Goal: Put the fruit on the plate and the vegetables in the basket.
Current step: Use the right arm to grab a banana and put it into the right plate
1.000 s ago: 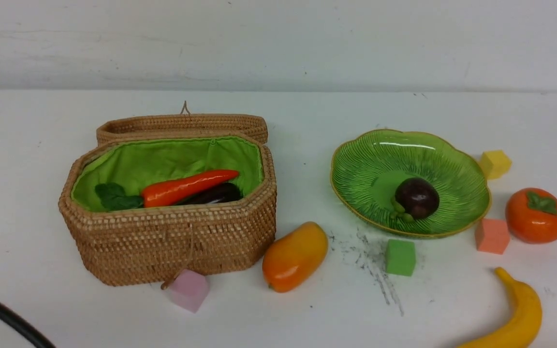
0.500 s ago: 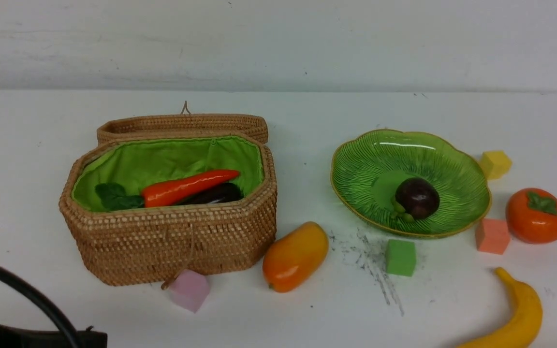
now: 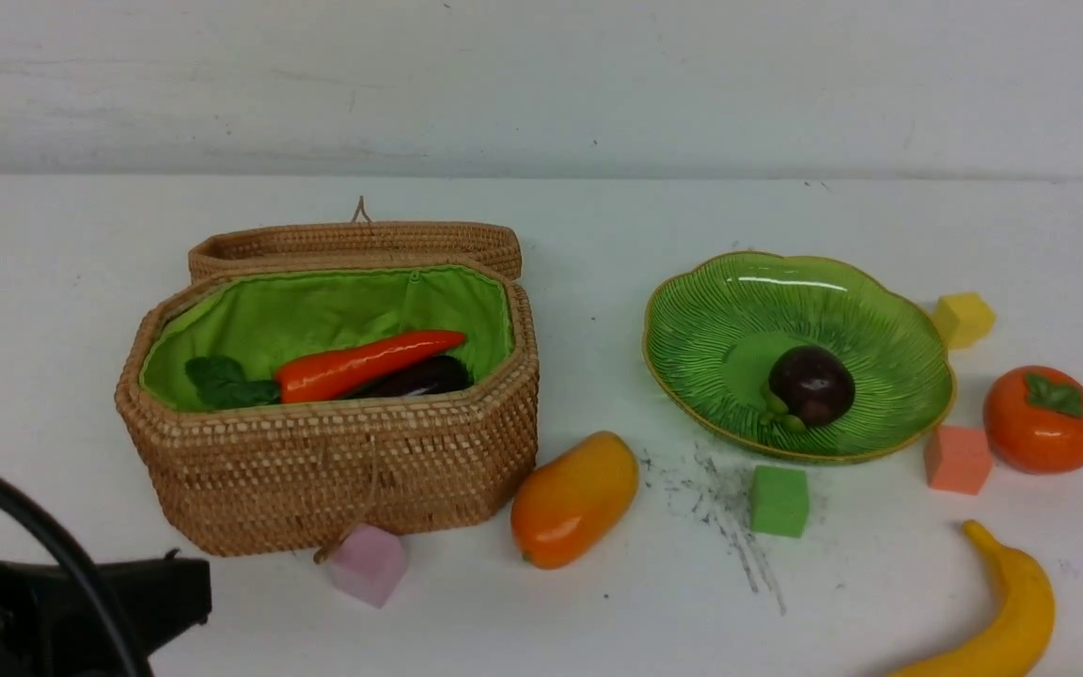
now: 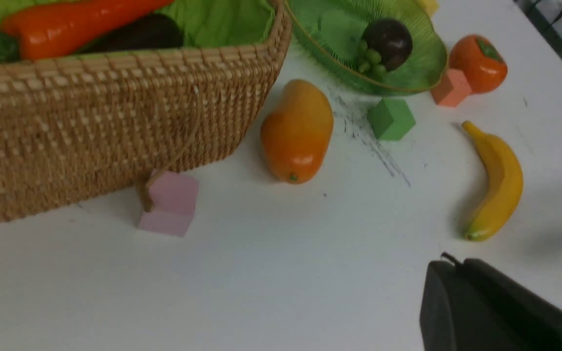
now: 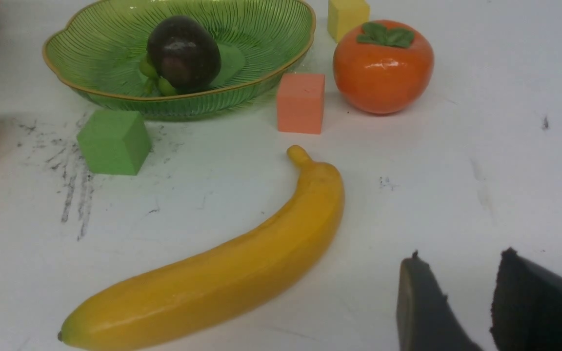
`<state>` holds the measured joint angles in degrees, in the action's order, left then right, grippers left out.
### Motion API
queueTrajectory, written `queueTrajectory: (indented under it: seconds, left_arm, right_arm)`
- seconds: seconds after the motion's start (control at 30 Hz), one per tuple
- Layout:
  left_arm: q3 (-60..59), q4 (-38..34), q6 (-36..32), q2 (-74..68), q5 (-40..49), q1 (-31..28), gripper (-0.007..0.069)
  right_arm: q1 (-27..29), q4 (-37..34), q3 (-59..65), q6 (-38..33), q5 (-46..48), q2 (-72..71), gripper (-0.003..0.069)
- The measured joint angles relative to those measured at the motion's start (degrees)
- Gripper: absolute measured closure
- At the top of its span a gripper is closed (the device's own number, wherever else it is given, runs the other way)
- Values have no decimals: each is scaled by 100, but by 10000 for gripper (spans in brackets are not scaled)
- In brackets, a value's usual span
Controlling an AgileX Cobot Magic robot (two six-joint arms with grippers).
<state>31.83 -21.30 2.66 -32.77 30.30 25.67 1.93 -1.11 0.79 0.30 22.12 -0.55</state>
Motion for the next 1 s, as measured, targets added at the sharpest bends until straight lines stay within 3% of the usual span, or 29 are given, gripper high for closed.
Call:
queueTrajectory:
  seconds: [0.13, 0.2, 0.33, 0.5, 0.63, 0.8, 1.0]
  left_arm:
    - [0, 278, 0, 15, -270, 0, 638]
    - [-11, 916, 15, 272, -496, -40, 637]
    - [-39, 1373, 150, 869, -630, -389, 637]
    - [-526, 1773, 189, 2140, -744, -1885, 633]
    - [-1266, 1899, 189, 2987, -757, -2711, 629]
    - [-2278, 1942, 223, 3332, -757, -2922, 627]
    - [-3268, 1981, 809, 3332, -675, -2922, 624]
  right_arm:
    - [0, 0, 0, 0, 0, 0, 416]
    - [0, 0, 0, 0, 0, 0, 416]
    - [0, 0, 0, 0, 0, 0, 416]
    - [0, 0, 0, 0, 0, 0, 416]
    - [0, 0, 0, 0, 0, 0, 416]
    - [0, 0, 0, 0, 0, 0, 416]
    - [0, 0, 0, 0, 0, 0, 416]
